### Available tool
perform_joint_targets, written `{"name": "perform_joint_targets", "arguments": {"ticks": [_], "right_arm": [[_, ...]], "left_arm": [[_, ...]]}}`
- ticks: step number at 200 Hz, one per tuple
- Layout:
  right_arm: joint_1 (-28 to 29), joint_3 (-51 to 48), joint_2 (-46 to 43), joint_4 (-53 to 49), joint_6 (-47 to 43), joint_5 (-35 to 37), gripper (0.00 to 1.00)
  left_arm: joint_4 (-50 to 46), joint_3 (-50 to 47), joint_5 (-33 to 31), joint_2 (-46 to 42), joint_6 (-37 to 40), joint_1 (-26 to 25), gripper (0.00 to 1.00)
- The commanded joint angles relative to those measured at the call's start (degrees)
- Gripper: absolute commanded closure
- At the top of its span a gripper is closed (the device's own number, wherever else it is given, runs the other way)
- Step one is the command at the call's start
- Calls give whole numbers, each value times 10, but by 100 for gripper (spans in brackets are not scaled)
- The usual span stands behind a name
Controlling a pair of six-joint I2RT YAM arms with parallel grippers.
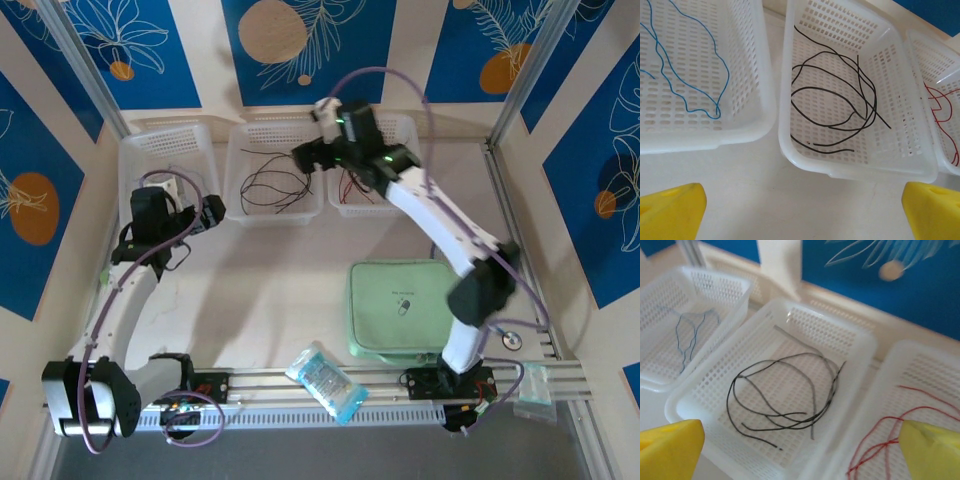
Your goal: Untangle the cables
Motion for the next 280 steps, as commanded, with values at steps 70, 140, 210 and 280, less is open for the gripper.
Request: {"name": "perform_joint_targets", "arguments": {"ticks": [70, 140, 210, 280], "right_arm": [[-267, -584, -299, 348, 111, -10, 1], [-306, -730, -234, 544, 59, 19, 1], [-327, -811, -175, 726, 70, -57, 1], [-279, -806, -93, 797, 6, -62, 1]], "left_arm": [[275, -163, -28, -41, 135, -4, 0], [483, -274, -91, -21, 203, -3, 0], [599, -324, -91, 56, 237, -3, 0], [743, -340, -37, 196, 273, -3, 0]]}}
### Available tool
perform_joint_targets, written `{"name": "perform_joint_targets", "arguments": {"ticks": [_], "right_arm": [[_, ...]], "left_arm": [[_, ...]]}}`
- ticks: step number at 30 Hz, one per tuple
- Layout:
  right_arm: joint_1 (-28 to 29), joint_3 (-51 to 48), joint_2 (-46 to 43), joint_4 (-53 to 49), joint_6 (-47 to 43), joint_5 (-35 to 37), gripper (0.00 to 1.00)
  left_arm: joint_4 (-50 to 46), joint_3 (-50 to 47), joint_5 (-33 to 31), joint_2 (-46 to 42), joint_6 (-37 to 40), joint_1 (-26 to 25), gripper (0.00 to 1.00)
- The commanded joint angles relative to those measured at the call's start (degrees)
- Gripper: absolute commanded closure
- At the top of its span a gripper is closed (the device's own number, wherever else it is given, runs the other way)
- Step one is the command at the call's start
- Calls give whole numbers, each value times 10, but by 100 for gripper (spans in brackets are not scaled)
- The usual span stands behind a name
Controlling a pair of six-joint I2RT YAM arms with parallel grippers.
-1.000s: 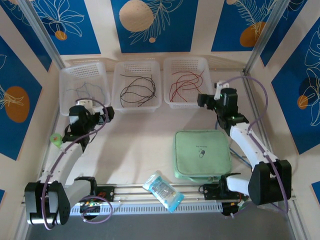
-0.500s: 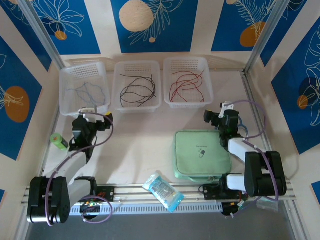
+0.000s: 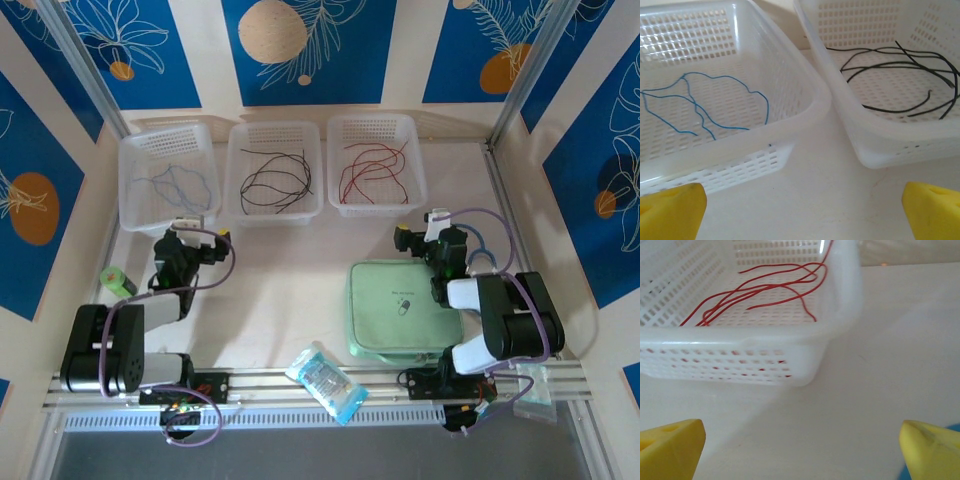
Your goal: Untangle the cables
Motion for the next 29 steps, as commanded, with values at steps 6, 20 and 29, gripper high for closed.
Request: {"name": "perform_joint_targets", "arguments": {"ticks": [6, 20, 29], "right_arm": [[-9, 33, 21, -11, -4, -2, 1], [-34, 50, 21, -42, 14, -41, 1], [-33, 49, 22, -43, 13, -41, 1]], "left_arm": [[244, -38, 30, 144, 16, -3, 0], [71, 35, -63, 122, -11, -5, 0], [73, 33, -62, 121, -11, -5, 0]]}}
